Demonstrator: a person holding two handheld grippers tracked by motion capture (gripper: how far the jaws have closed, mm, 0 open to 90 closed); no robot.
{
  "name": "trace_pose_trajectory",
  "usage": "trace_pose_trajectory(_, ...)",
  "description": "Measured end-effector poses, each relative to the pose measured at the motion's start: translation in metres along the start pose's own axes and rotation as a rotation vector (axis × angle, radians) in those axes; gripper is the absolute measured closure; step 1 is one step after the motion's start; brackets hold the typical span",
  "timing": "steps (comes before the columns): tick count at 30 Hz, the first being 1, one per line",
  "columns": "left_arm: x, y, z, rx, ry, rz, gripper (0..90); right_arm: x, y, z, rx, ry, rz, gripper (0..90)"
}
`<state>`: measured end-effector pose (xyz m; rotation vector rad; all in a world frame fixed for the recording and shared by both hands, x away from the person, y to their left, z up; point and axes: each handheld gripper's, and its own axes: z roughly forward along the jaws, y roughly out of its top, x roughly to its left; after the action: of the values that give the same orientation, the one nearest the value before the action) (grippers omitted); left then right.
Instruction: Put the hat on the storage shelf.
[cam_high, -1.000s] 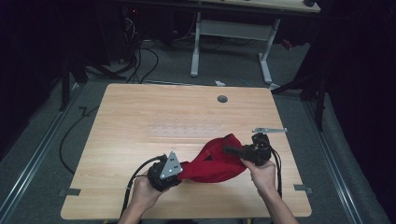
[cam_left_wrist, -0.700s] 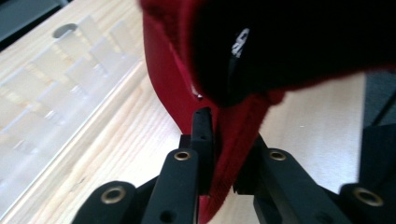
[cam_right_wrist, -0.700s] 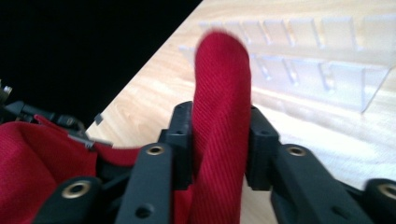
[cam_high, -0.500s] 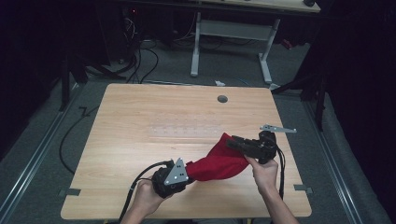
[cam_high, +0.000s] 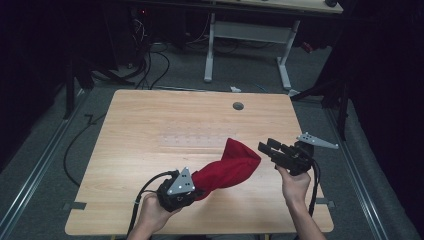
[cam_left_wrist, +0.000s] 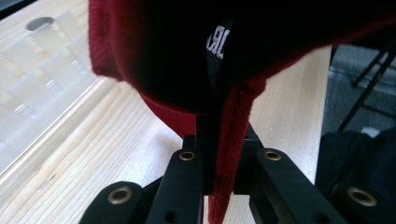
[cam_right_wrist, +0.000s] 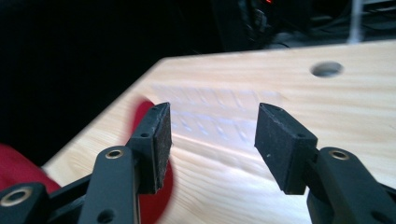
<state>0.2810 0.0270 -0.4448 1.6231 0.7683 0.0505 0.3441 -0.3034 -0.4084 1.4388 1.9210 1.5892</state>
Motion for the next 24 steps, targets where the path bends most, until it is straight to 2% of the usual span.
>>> trace_pose_trajectory(4, 0.008, 0.008, -0.007, -0.041, 0.014, -0.054, 85.2, -0.009, -0.018, 0.009, 0.046, -0.055, -0.024, 45.5)
trace_pose_trajectory(5, 0.01, 0.01, -0.009, -0.048, 0.019, -0.064, 85.1, -0.009, -0.023, 0.011, 0.056, -0.081, -0.036, 45.7)
trace_pose_trajectory(11, 0.019, 0.022, -0.013, -0.09, 0.041, -0.098, 85.1, -0.024, -0.049, 0.023, 0.111, -0.144, -0.05, 44.2)
trace_pose_trajectory(16, 0.027, 0.029, -0.015, -0.123, 0.061, -0.13, 85.1, -0.036, -0.068, 0.03, 0.158, -0.214, -0.06, 42.8)
trace_pose_trajectory(21, 0.035, 0.036, -0.017, -0.158, 0.076, -0.163, 85.0, -0.045, -0.08, 0.034, 0.193, -0.271, -0.085, 41.6)
trace_pose_trajectory(24, 0.039, 0.041, -0.017, -0.173, 0.085, -0.163, 85.0, -0.045, -0.083, 0.036, 0.202, -0.298, -0.1, 41.5)
